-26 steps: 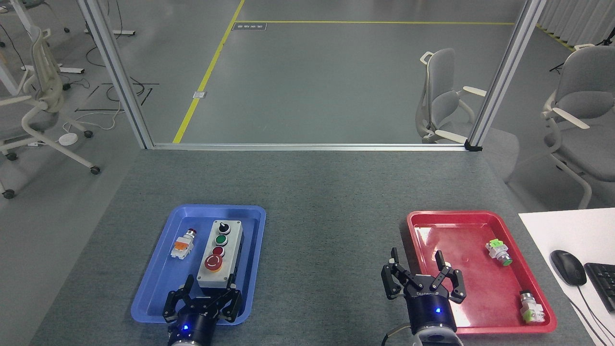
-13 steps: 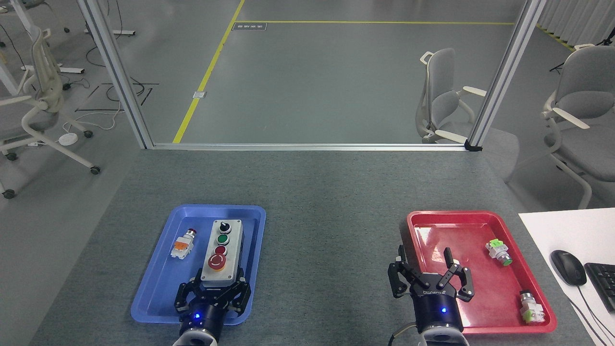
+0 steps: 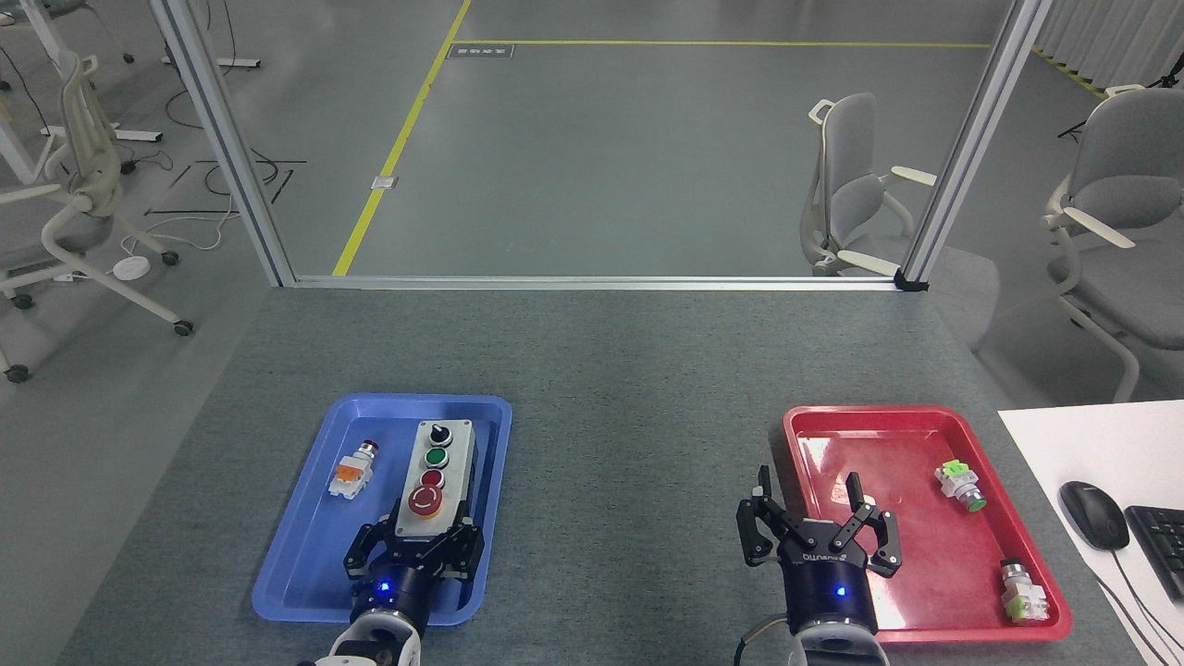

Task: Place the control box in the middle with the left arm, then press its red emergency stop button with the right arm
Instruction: 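Close the left gripper on the near end of the control box, then carry the control box with the left gripper to the table middle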

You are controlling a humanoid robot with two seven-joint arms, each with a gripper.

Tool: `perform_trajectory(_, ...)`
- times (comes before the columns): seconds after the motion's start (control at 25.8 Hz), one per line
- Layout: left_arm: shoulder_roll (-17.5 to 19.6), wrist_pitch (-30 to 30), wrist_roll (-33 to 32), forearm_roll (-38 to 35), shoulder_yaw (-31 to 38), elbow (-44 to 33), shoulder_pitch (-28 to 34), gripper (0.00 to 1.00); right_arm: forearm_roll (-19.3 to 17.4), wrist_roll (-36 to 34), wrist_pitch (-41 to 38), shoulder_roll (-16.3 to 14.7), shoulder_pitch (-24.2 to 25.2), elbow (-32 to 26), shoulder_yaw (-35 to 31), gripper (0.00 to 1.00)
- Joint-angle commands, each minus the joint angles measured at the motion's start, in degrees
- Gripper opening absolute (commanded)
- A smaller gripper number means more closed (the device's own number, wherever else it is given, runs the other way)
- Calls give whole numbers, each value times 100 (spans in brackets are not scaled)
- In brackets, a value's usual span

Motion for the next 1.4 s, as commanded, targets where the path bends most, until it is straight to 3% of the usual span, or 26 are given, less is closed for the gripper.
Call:
perform_trajectory(0.0,22,-101,-83,39,5,117,-109,10,2,-4,105,33,-1,-12,59,98)
perform_trajectory(0.08,31,-136,-83,65,5,126,-205,0,2,-13,114,42,-1,-12,59,98)
perform_trajectory(0.47,31,-329,-100,56,5,-1342,-223,0,2,-13,123,68,-10,24,59,98)
perform_trajectory(0.58,-127,-286,-118,30,-584,-1421,-232,0,11,-13,96,77,-1,-12,68,98)
perform_trajectory(0.93,-646,-162,-171,-58,-2237,-656,-645,0,2,13,35,200,-71,76,50,98)
perform_trajectory(1.16,-918,-136,-197,-49,-2922,117,-1005,0,-6,-4,61,191,-89,76,59,98)
perform_trajectory(1.36,-936,13,-197,-40,-3283,495,-1146,0,2,-4,79,209,-80,76,59,98)
